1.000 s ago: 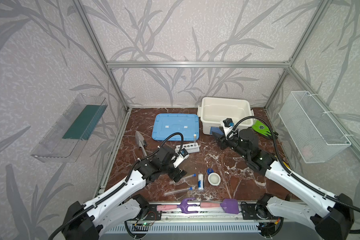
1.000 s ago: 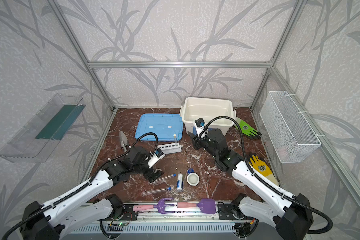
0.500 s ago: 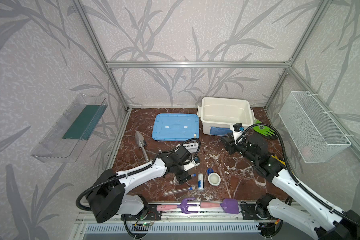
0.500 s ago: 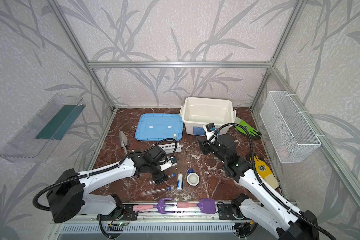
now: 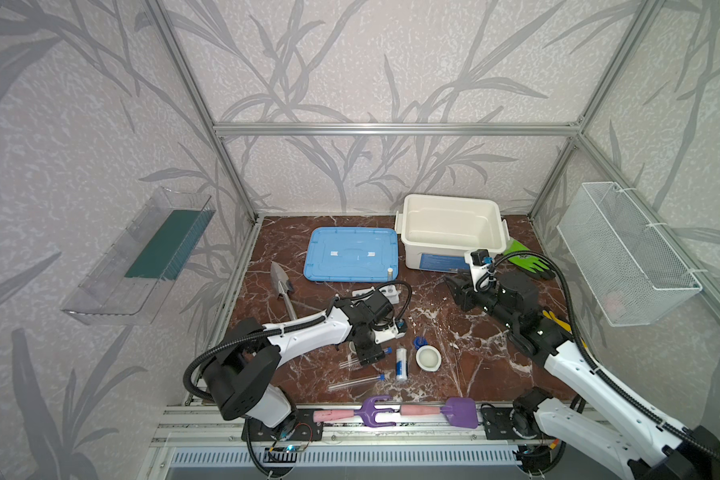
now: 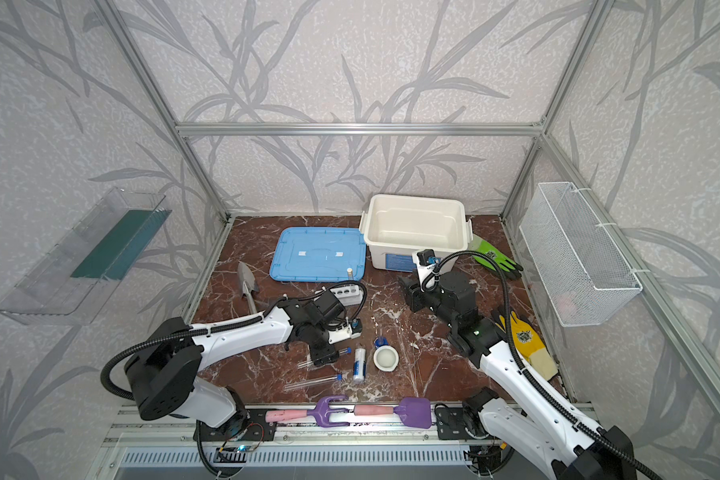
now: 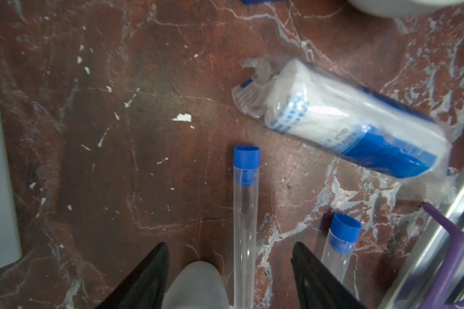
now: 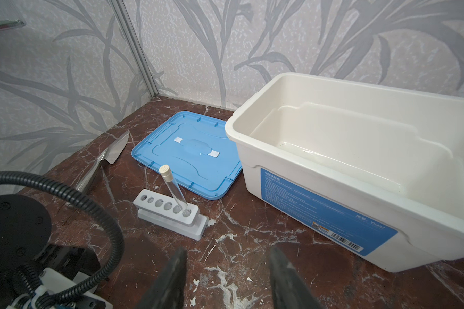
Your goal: Organize the chemistry lab equipment
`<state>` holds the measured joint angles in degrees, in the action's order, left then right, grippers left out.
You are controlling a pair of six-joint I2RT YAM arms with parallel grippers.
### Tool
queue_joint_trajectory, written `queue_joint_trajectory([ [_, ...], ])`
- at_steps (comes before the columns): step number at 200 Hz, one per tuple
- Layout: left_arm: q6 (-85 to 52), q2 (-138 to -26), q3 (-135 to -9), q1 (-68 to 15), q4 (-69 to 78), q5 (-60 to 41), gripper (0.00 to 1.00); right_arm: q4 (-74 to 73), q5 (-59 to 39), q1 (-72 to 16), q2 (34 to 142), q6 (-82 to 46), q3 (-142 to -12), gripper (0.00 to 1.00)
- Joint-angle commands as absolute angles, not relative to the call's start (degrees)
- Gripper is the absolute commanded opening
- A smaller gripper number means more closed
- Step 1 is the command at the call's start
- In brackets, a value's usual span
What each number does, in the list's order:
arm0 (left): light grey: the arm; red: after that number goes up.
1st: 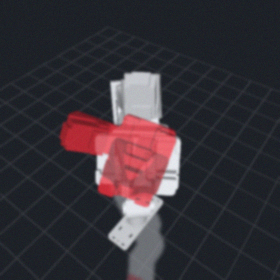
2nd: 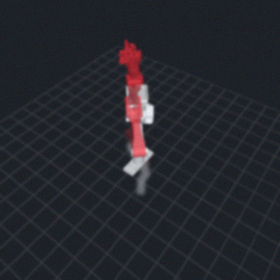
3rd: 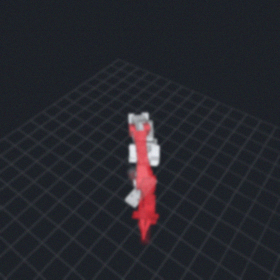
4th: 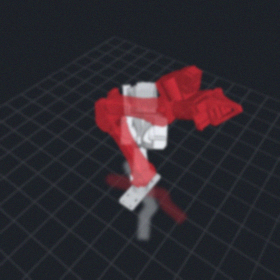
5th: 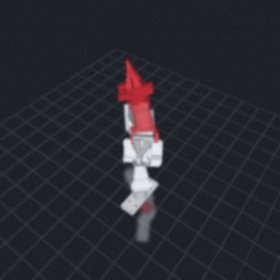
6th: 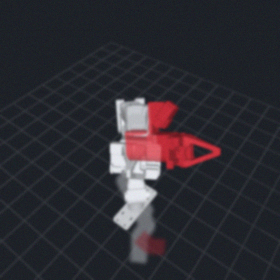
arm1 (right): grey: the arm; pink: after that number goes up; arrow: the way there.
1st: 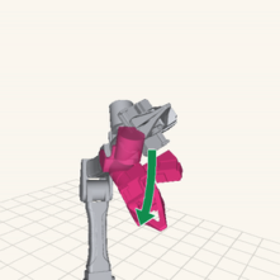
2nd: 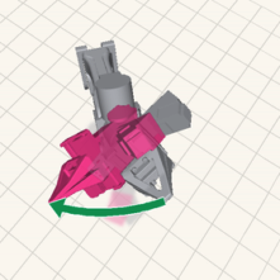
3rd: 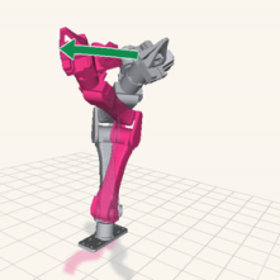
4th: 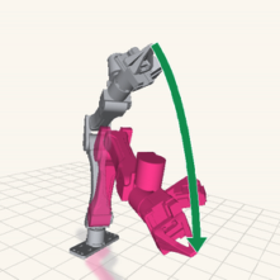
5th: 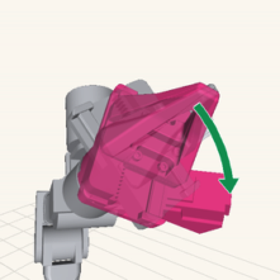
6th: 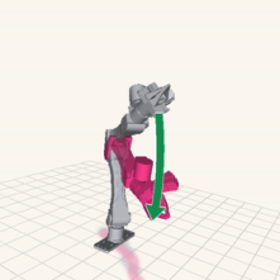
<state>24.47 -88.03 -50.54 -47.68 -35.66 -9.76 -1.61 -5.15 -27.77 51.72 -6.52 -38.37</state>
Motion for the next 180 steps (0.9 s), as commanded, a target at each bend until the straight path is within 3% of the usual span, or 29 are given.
queue_joint_trajectory([
  [1,26.6,-89.4,-52.3,-48.5,-38.3,-8.6,0.68,-3.9,-6.0,-27.4,51.9,-7.3,-38.2,0.5],
  [180,27.3,-93.7,-52.4,-50.3,-36.8,-5.7,0.26,-5.1,-5.1,-25.7,50.1,-8.4,-36.2,0.49],
])
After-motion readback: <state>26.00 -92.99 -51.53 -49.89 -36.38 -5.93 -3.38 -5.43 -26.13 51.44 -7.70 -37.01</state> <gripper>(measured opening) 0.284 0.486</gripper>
